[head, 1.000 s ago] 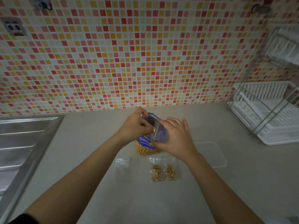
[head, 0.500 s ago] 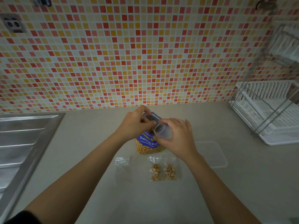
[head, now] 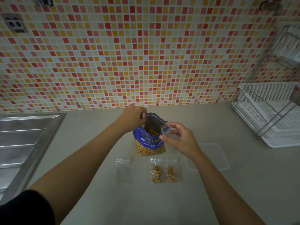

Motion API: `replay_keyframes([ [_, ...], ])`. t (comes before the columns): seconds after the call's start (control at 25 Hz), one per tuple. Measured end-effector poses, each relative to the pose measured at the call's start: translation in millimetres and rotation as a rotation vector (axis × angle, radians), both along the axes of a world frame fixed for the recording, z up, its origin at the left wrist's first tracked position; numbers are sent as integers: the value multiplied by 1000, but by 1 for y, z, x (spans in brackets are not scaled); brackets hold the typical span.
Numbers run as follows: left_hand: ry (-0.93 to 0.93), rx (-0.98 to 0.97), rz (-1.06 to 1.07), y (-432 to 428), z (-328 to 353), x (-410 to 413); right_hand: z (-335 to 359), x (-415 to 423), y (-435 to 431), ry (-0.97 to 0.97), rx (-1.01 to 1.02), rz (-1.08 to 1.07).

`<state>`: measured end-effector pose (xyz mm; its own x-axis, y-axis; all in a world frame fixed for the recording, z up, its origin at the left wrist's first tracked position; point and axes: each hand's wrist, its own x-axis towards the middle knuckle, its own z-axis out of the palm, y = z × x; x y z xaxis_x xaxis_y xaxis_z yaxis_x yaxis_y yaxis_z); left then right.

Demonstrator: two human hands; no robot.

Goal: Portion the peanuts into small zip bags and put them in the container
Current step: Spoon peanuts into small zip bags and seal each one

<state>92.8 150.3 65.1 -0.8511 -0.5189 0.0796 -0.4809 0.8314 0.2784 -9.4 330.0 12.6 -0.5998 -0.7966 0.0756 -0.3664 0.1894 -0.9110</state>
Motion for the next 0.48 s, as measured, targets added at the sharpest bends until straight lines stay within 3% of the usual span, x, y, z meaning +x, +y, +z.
replay_keyframes([
  [0.12, -266, -105, -69, 7, -7, -13, 1, -6, 0, 18, 23, 30],
  [0.2, -349, -160, -61, 13, -11, -21, 2, -10, 0, 32, 39, 46],
  [0.32, -351, -147, -1, 17, -12, -31, 2, -14, -1, 2, 61, 66],
  [0.48, -259, 80, 85, 4, -16, -32, 1, -17, 1, -57, 57, 86],
])
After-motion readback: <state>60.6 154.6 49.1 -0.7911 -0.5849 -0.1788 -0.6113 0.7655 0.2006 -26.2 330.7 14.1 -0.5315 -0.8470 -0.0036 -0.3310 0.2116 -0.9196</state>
